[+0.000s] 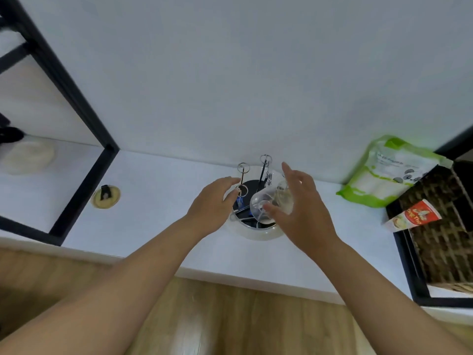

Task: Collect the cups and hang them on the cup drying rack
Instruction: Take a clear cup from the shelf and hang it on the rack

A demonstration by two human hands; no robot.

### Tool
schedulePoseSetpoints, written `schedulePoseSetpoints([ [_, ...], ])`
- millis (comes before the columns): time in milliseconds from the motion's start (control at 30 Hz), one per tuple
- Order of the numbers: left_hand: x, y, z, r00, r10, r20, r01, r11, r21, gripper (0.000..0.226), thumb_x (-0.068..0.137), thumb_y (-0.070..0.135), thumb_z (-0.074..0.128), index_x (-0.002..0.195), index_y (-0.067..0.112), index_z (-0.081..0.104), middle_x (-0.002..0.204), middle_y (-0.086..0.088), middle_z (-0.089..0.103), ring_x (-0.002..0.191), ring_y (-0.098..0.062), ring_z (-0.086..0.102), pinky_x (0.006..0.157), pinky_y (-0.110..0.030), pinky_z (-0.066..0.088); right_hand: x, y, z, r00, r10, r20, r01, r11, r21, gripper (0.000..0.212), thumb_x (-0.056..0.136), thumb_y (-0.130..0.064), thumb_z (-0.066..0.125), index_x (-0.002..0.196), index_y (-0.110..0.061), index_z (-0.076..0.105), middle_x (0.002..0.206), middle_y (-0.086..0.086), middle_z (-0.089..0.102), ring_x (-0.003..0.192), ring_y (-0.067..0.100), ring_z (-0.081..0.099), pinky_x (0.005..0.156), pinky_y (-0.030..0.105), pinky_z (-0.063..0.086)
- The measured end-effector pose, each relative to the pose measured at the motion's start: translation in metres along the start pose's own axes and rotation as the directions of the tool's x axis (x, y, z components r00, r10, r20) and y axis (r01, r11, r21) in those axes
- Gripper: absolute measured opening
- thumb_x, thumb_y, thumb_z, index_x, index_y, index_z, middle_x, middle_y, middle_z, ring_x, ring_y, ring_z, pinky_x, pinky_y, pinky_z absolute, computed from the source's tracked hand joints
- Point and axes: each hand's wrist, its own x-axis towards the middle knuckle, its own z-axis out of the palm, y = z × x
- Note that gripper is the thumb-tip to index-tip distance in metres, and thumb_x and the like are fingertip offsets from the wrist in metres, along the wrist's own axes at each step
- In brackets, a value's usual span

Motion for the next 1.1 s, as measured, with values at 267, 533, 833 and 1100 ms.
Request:
schedulePoseSetpoints([
  [267,0.018,-0.023,0.02,0.997,0.031,0.064,-0.031,1.0,-0.002,0.045,0.108,0.029,0.04,0.153,0.03,0.041,0.163,0.006,0.031,0.151,-0.011,0.022,0.119,-0.032,0.02,0.013,0.01,0.03,0.998,-0.003,0.07,0.011,0.992,-0.125,0.1,0.088,-0.044,0.078,0.163,-0.045,0.013,0.159,-0.008,0.03,0.131,0.02,0.051,0.08,0.032,0.043],
  [533,0.025,-0.031,0.033,0.995,0.061,0.084,-0.061,0.998,0.0,0.047,0.108,0.028,0.038,0.154,0.03,0.038,0.166,0.006,0.025,0.154,-0.009,0.011,0.12,-0.034,0.018,0.02,0.014,0.053,0.994,-0.029,0.101,0.05,0.977,-0.208,0.109,0.087,-0.046,0.08,0.164,-0.044,0.004,0.16,-0.002,0.032,0.137,0.026,0.047,0.083,0.036,0.053],
  [833,0.023,-0.04,0.049,0.989,0.115,0.095,-0.121,0.99,0.067,0.049,0.108,0.024,0.038,0.157,0.025,0.035,0.167,0.006,0.02,0.154,-0.008,0.007,0.12,-0.032,0.016,0.012,0.024,0.067,0.994,-0.082,0.072,0.096,0.972,-0.215,0.115,0.083,-0.041,0.083,0.161,-0.051,0.0,0.163,0.0,0.027,0.138,0.027,0.047,0.073,0.036,0.056],
  [1100,0.023,-0.037,0.056,0.988,0.124,0.096,-0.132,0.988,0.079,0.051,0.106,0.02,0.039,0.157,0.021,0.032,0.168,0.005,0.019,0.154,-0.008,0.006,0.122,-0.034,0.015,0.012,0.029,0.075,0.991,-0.116,0.064,0.128,0.963,-0.236,0.119,0.082,-0.04,0.086,0.163,-0.049,-0.002,0.169,0.004,0.024,0.138,0.029,0.051,0.073,0.041,0.062],
])
